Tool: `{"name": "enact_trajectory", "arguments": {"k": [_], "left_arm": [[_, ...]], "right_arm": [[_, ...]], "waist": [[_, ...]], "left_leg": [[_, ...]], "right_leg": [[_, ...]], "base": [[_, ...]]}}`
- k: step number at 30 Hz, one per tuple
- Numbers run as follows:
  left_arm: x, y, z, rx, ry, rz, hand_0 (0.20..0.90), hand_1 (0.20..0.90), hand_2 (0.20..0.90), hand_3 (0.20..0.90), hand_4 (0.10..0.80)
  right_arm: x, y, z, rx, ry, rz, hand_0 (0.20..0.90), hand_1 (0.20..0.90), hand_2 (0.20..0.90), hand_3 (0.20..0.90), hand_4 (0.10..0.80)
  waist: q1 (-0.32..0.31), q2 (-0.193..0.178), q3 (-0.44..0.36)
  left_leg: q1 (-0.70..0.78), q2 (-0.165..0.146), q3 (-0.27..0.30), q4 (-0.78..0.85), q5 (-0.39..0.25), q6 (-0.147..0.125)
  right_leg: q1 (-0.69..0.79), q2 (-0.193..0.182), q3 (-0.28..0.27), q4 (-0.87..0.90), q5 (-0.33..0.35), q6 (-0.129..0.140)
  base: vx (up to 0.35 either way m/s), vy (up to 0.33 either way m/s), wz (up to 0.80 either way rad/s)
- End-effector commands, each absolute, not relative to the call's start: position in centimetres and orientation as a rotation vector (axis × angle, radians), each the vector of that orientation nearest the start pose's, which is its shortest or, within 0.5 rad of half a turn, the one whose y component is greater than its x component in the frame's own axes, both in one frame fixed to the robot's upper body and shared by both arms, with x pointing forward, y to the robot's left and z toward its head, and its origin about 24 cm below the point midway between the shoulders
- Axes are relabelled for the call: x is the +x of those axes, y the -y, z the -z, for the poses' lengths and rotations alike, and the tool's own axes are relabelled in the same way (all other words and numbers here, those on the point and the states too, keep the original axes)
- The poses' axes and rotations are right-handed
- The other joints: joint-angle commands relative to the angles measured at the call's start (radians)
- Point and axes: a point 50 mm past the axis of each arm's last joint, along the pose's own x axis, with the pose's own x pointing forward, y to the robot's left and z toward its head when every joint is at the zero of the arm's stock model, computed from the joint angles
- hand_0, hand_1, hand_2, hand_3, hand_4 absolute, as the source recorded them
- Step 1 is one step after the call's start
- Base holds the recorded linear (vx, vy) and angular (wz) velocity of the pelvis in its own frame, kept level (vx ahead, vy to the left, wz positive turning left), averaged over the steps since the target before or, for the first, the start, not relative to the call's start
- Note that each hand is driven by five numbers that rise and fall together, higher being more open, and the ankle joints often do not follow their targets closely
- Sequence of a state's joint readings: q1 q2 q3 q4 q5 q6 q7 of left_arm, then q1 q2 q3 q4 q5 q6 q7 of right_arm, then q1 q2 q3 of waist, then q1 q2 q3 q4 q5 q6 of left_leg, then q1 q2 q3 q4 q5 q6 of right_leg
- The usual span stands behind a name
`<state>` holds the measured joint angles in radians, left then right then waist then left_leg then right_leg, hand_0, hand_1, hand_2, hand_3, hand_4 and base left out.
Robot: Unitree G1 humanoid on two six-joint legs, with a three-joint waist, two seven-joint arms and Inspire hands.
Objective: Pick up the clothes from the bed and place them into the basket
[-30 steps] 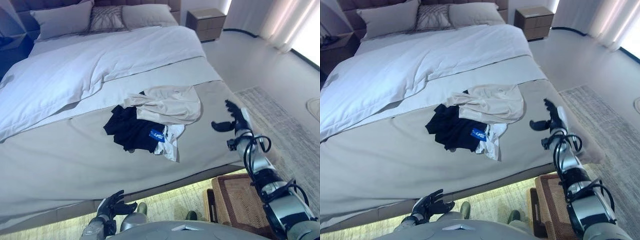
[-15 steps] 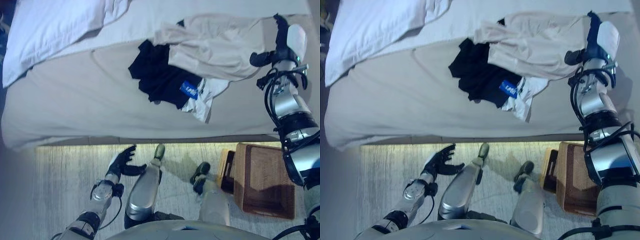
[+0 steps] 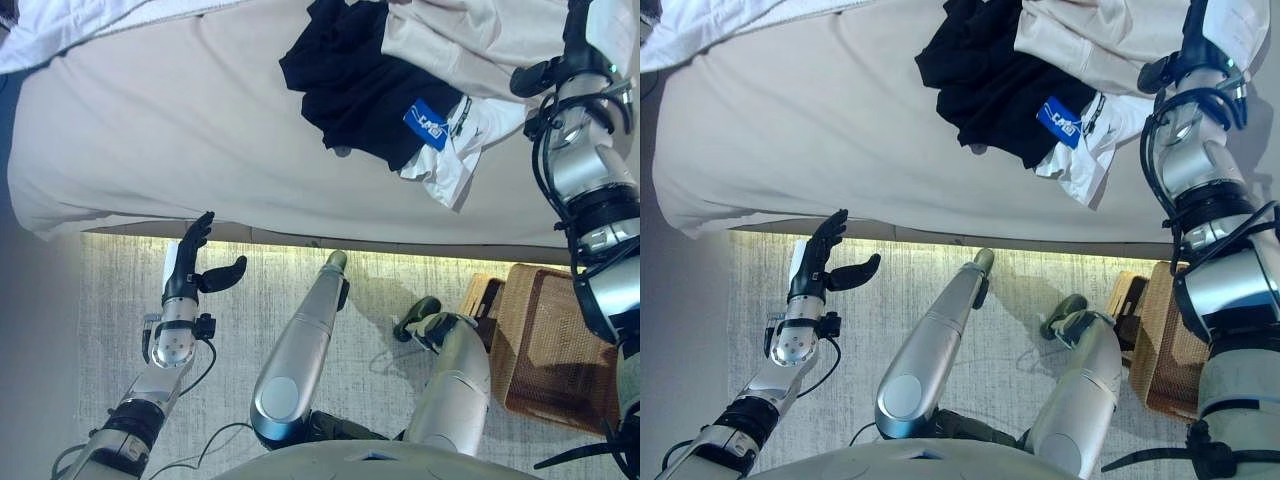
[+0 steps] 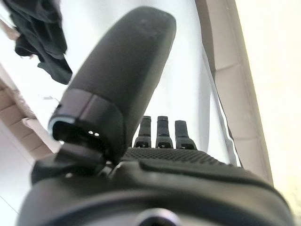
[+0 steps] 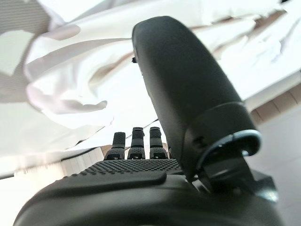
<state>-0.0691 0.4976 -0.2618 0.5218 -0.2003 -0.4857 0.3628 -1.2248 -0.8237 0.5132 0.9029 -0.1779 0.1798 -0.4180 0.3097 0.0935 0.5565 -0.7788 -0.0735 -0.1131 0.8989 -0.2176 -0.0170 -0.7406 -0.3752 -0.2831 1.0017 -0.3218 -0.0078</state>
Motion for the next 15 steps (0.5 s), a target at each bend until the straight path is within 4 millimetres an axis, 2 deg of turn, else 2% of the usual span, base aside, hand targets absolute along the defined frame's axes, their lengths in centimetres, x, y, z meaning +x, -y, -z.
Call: {"name": "enact_trajectory", "arguments": {"k": [1,9,15], "left_arm": [[23.3,-27.2,-3.4,0.301,0.182,-0.294,0.9,0.9,0.9,0.9,0.8],[22.0,-28.6,-4.5,0.252,0.223,-0.299,0.9,0.9,0.9,0.9,0.8],[21.3,-29.6,-5.5,0.238,0.259,-0.301,0.9,0.9,0.9,0.9,0.8]], "right_arm": [[36.3,29.9,-36.8,-1.157,0.42,0.821,0.9,0.9,0.9,0.9,0.8],[35.1,32.0,-40.1,-1.102,0.291,0.859,0.9,0.9,0.9,0.9,0.8],[34.5,33.4,-40.2,-1.071,0.19,0.823,0.9,0.9,0.9,0.9,0.8]], "waist": [[0.016,0.025,-0.037],[0.044,0.033,-0.037],[0.052,0.017,-0.037]], "left_leg": [[-0.053,-0.031,0.086,0.037,-0.014,0.068],[-0.205,-0.023,0.094,0.11,0.001,0.07],[-0.273,-0.021,0.088,0.162,-0.002,0.06]], "right_leg": [[-0.017,0.095,-0.032,0.102,-0.055,-0.074],[-0.151,0.099,-0.032,0.164,-0.043,-0.073],[-0.202,0.094,-0.041,0.198,-0.037,-0.064]], "base": [[0.043,-0.053,0.03],[0.031,-0.053,0.06],[0.001,-0.054,0.05]]}}
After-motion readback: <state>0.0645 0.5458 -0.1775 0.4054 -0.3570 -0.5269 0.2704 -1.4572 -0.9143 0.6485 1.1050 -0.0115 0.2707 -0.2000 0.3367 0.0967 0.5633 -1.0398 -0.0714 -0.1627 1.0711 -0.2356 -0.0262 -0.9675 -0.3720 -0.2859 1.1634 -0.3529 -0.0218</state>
